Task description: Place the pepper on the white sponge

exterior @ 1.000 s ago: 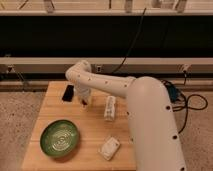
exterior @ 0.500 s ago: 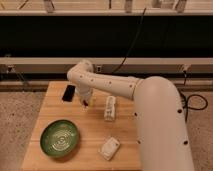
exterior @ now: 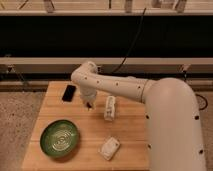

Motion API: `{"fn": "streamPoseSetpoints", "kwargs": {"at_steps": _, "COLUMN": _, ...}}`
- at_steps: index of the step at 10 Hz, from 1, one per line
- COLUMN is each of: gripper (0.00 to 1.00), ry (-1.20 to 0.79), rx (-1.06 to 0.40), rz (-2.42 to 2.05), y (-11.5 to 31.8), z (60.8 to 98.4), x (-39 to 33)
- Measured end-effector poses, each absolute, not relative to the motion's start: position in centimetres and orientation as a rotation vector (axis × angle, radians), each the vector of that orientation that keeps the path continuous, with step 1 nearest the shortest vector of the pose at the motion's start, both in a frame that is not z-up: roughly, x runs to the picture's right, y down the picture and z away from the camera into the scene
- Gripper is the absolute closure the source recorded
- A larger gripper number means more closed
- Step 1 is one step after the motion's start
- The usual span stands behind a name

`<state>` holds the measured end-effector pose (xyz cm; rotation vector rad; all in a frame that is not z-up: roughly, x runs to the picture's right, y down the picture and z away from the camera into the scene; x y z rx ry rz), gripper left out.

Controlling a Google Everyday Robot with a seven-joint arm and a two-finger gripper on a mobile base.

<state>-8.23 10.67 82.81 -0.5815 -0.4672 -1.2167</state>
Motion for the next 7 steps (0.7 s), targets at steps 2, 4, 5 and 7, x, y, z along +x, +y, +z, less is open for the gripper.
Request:
{"fn": "streamPoseSetpoints", "kwargs": {"at_steps": 2, "gripper": 0.96, "ry": -0.471, "rx": -0.583, "rz": -1.209, "y": 10.8, "z": 82.5, "x": -7.7}}
{"fn": "streamPoseSetpoints", "kwargs": {"at_steps": 4, "gripper": 0.96, "ry": -0.474, "rx": -0.585, "rz": -1.197, "y": 11.6, "z": 81.4, "x": -6.7}}
{"fn": "streamPoseSetpoints", "kwargs": {"at_steps": 5, "gripper": 0.96, "ry": -0.477, "rx": -0.587, "rz": -1.187, "y": 12.1, "z": 80.7, "x": -5.8}}
{"fn": "streamPoseSetpoints", "kwargs": {"at_steps": 7, "gripper": 0.96, "ry": -0.484, "rx": -0.589, "rz": -1.182, "y": 12.6, "z": 80.0, "x": -5.5}}
